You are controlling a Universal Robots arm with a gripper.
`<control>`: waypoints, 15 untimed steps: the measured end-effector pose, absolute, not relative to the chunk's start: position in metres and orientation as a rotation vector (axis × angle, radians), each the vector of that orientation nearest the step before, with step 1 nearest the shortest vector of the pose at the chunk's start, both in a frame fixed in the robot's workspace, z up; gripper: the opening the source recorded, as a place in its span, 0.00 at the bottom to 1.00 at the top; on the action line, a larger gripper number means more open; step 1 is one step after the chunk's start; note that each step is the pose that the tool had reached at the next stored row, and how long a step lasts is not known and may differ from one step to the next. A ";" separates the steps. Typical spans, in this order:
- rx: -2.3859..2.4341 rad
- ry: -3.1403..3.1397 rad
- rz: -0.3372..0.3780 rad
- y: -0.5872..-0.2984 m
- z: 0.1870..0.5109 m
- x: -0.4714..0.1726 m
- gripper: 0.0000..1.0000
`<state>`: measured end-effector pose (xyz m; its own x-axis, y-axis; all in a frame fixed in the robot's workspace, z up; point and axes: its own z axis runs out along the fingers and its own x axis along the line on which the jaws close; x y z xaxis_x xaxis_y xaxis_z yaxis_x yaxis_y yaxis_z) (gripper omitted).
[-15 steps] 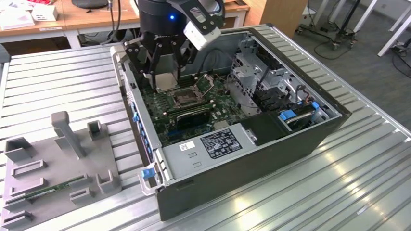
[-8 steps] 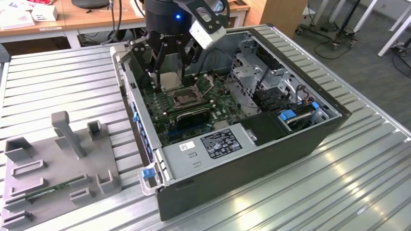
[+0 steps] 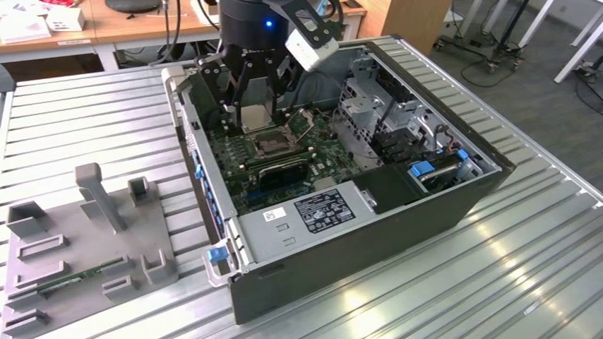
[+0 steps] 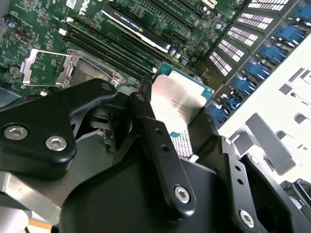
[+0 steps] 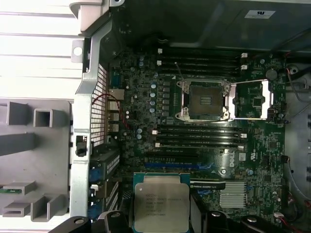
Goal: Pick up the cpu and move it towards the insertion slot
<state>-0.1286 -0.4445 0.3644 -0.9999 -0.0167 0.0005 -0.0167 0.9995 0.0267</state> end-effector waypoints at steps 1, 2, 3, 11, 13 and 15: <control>0.026 -3.140 -0.042 -0.444 0.364 -0.128 0.55; 0.026 -3.140 -0.042 -0.444 0.364 -0.128 0.55; 0.026 -3.140 -0.042 -0.444 0.364 -0.128 0.55; 0.026 -3.140 -0.042 -0.444 0.364 -0.126 0.55; 0.026 -3.140 -0.042 -0.444 0.364 -0.124 0.55; 0.026 -3.140 -0.042 -0.444 0.364 -0.122 0.55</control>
<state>-0.1222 -0.4445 0.3644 -0.9999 -0.0167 0.0006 -0.0167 0.9995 0.0266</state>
